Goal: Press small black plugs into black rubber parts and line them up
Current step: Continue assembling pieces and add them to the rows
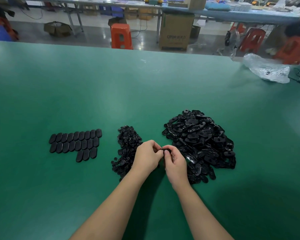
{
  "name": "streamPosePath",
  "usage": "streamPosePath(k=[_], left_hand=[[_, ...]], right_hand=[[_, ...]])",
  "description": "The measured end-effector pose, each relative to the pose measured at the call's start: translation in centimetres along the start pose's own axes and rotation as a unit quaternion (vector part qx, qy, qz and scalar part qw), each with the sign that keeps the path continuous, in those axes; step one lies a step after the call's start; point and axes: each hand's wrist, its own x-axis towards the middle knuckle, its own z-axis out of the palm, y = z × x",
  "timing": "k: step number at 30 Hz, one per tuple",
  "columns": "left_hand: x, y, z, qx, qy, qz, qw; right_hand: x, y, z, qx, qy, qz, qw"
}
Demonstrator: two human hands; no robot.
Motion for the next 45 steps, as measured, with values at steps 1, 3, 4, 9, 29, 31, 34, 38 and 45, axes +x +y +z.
streamPosePath(k=[1, 3, 4, 9, 29, 31, 34, 38, 45], left_hand=[[-0.1, 0.0, 0.1, 0.003, 0.003, 0.000, 1.000], [-0.2, 0.0, 0.3, 0.008, 0.009, 0.001, 1.000], [-0.2, 0.0, 0.4, 0.008, 0.012, 0.002, 1.000], [-0.3, -0.1, 0.5, 0.008, 0.021, 0.013, 1.000], [-1.2, -2.0, -2.0, 0.208, 0.135, 0.262, 0.933], [-1.1, -3.3, -3.9, 0.163, 0.192, 0.201, 0.947], [-1.0, -6.8, -7.7, 0.111, 0.263, 0.082, 0.955], [-1.8, -12.6, -12.7, 0.076, 0.346, -0.055, 0.933], [-3.6, -17.9, -15.4, 0.149, 0.331, -0.203, 0.909]], right_hand=[[0.0, 0.0, 0.0, -0.003, 0.001, -0.001, 1.000], [0.0, 0.0, 0.0, -0.006, 0.002, -0.002, 1.000], [0.0, 0.0, 0.0, -0.007, 0.002, -0.003, 1.000], [0.1, 0.0, 0.0, -0.007, 0.004, -0.008, 1.000], [-0.1, -0.7, 0.1, 0.057, 0.018, 0.019, 0.998], [-0.1, -0.7, 0.1, 0.048, 0.010, 0.018, 0.999], [-0.2, -0.7, -0.1, 0.029, -0.005, 0.016, 0.999], [-0.3, -0.9, 0.0, 0.014, -0.007, 0.017, 1.000], [-0.4, -1.0, 0.0, 0.000, -0.003, 0.021, 1.000]])
